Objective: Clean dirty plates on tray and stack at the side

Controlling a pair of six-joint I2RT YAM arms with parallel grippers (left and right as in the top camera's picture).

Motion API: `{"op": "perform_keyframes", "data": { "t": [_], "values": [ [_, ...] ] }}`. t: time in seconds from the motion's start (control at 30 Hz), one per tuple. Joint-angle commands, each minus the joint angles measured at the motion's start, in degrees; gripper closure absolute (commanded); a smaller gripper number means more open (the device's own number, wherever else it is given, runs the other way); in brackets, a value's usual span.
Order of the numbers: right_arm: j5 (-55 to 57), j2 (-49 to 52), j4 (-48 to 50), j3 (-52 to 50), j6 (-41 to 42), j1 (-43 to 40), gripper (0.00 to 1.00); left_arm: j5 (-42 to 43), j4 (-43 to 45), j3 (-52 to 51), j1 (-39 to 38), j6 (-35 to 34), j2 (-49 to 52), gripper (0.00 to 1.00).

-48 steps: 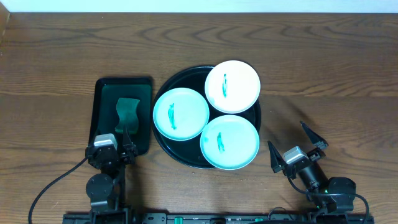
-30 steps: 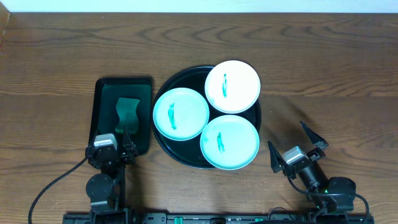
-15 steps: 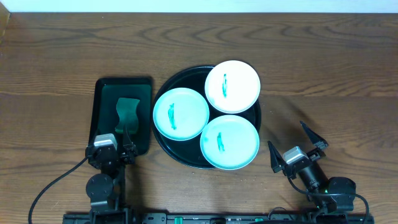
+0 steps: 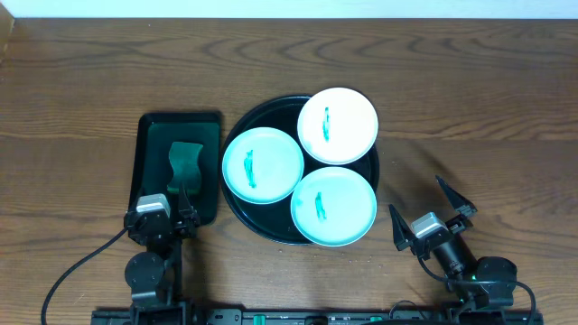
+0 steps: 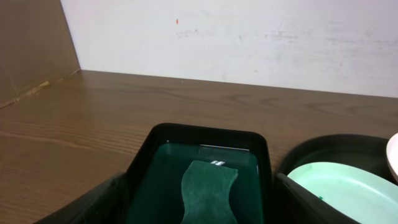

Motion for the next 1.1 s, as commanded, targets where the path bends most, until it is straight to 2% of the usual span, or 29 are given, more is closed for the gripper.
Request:
{"op": "perform_keyframes", "data": {
  "t": [0.0,0.93,1.07],
  "values": [
    [0.2,-0.5,-0.1,-0.2,-0.5,-0.7,0.01,-0.8,-2.8,-0.7,0.2,0.8,-0.3,0.27],
    [2.1,-0.5,0.5,-0.2,-1.8,-0.7,0.01,-1.2,-2.8,-0.7,0.2,0.8,-0.3,0.27],
    [-0.3,-0.5,1.4,-0.2,-1.7,-0.7,0.01,-1.2,-2.8,-0.7,0.2,0.8,-0.3,0.27]
  ]
}}
